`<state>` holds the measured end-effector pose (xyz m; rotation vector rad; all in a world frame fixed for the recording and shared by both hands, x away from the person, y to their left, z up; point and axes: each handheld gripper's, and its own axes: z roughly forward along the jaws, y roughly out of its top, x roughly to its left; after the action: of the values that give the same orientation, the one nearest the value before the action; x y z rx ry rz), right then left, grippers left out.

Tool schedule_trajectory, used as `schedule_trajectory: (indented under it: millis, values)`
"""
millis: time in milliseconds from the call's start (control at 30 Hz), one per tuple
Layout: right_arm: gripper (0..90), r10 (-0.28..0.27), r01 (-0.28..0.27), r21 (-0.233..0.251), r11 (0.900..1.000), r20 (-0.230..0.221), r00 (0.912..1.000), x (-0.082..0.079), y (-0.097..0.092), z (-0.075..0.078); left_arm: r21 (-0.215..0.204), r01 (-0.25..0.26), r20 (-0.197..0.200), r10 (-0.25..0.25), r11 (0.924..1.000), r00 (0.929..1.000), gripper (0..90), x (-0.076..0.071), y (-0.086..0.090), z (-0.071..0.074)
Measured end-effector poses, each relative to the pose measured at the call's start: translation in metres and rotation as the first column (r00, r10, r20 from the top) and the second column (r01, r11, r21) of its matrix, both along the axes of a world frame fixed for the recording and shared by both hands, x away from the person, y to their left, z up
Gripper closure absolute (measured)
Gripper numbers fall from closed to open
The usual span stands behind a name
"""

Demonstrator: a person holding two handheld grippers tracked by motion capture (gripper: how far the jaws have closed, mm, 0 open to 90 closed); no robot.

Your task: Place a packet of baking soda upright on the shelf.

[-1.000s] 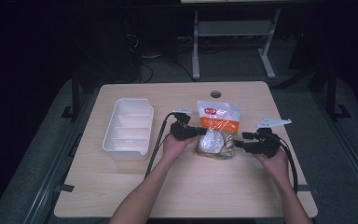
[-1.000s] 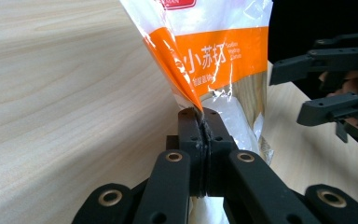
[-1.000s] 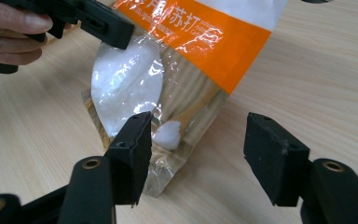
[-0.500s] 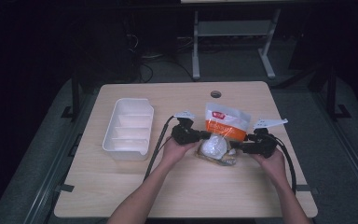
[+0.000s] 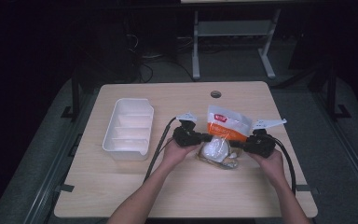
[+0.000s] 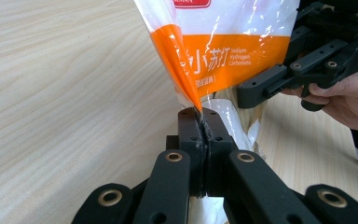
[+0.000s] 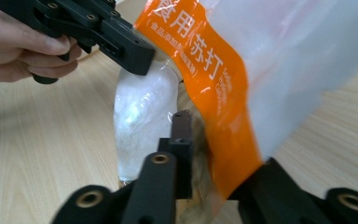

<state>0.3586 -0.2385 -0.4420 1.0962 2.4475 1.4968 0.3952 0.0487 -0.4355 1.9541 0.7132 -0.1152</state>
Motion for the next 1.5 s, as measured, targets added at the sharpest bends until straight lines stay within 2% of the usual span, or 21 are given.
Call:
schedule_trajectory:
  millis: [133,233,333,433,500,633,700,900,967,1033,1267,1300,1433,1500]
  values:
    - [87.7,0.009,-0.009,0.010,0.9999,-0.006,0.9999,0.000,0.001,0.000,0.020,-0.006,0.004,0.006,0.9998,1.0000,88.4,-0.001,0.002,-0.004]
    - [89.2,0.012,-0.012,0.021,0.9997,-0.006,0.9999,0.000,0.001,0.000,0.008,-0.011,0.002,0.011,0.9999,0.9999,87.6,-0.001,0.004,-0.005]
    - [89.4,0.016,-0.016,0.027,0.9995,-0.005,0.9999,0.000,0.001,0.001,0.019,-0.012,0.013,0.011,0.9997,0.9998,86.5,-0.003,0.004,-0.004]
    - [89.5,0.026,-0.026,0.041,0.9988,-0.011,0.9996,-0.001,-0.001,0.001,0.050,-0.016,0.037,0.014,0.9986,0.9992,81.1,-0.005,0.003,-0.002]
    - [89.5,0.020,-0.019,0.032,0.9993,-0.012,0.9997,-0.001,-0.002,0.001,0.082,-0.027,0.061,0.022,0.9962,0.9979,75.7,-0.007,0.004,-0.002]
    - [89.6,0.016,-0.015,0.035,0.9993,-0.014,0.9998,-0.002,-0.003,0.001,0.102,-0.037,0.073,0.030,0.9941,0.9969,69.6,-0.010,0.006,-0.001]
    - [89.6,0.020,-0.019,0.059,0.9981,-0.020,0.9996,-0.002,-0.005,0.002,0.106,-0.036,0.074,0.028,0.9937,0.9969,64.3,-0.012,0.007,-0.001]
    - [89.7,0.002,-0.002,0.071,0.9975,-0.002,1.0000,-0.006,-0.008,0.010,0.113,-0.044,0.093,0.034,0.9926,0.9951,55.8,-0.022,0.014,0.003]
    - [89.8,-0.009,0.008,0.070,0.9975,0.012,0.9999,-0.009,-0.010,0.016,0.118,-0.036,0.085,0.026,0.9924,0.9960,50.2,-0.025,0.016,0.003]
    - [89.8,-0.015,0.014,0.076,0.9970,0.017,0.9997,-0.011,-0.012,0.019,0.097,-0.034,0.078,0.026,0.9947,0.9966,49.4,-0.029,0.020,0.002]
    - [89.8,-0.039,0.037,0.034,0.9987,0.056,0.9976,-0.019,-0.016,0.036,0.098,-0.019,0.098,0.009,0.9950,0.9952,45.8,-0.047,0.033,0.002]
    - [89.9,-0.040,0.038,0.028,0.9989,0.064,0.9972,-0.020,-0.015,0.038,0.112,-0.011,0.107,-0.001,0.9936,0.9942,45.2,-0.053,0.036,0.002]
    - [89.9,-0.041,0.040,0.016,0.9991,0.075,0.9964,-0.020,-0.013,0.045,0.122,0.001,0.125,-0.017,0.9925,0.9920,44.3,-0.062,0.040,0.004]
    - [89.8,-0.040,0.040,-0.006,0.9992,0.080,0.9960,-0.021,-0.010,0.049,0.133,0.012,0.142,-0.031,0.9911,0.9894,43.3,-0.070,0.044,0.005]
